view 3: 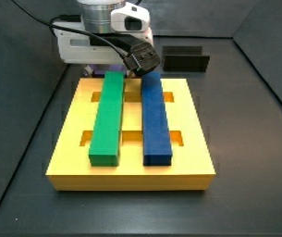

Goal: Pick up the purple object. Move up. Place the purple object on the fixture. Regrasp the purple object. Move to above the board. Insert the purple object.
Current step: Pick up the purple object.

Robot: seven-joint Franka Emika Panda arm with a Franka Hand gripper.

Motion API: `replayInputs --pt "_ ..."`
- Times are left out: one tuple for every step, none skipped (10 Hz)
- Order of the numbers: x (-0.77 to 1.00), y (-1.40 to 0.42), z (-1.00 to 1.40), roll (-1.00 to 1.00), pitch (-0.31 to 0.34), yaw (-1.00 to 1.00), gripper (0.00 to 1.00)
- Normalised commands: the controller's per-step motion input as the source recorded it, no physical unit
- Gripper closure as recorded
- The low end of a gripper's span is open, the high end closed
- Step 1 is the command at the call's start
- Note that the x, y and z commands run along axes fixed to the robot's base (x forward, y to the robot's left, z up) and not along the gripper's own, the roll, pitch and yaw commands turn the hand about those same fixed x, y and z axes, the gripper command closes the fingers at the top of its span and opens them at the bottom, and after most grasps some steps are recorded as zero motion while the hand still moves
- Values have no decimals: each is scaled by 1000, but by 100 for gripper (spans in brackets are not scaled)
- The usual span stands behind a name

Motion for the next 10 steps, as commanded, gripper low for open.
replayInputs --pt "0 0 0 114 0 0 0" --pt "0 0 0 0 0 0 0" --pt "0 0 0 0 0 0 100" --pt "0 0 0 0 0 0 100" --pt "0 0 0 0 0 0 100" --pt "0 0 0 0 0 0 100" --pt "0 0 0 0 0 0 100" --pt "0 0 0 0 0 0 100" --pt "0 0 0 0 0 0 100" --pt "0 0 0 0 0 0 100"
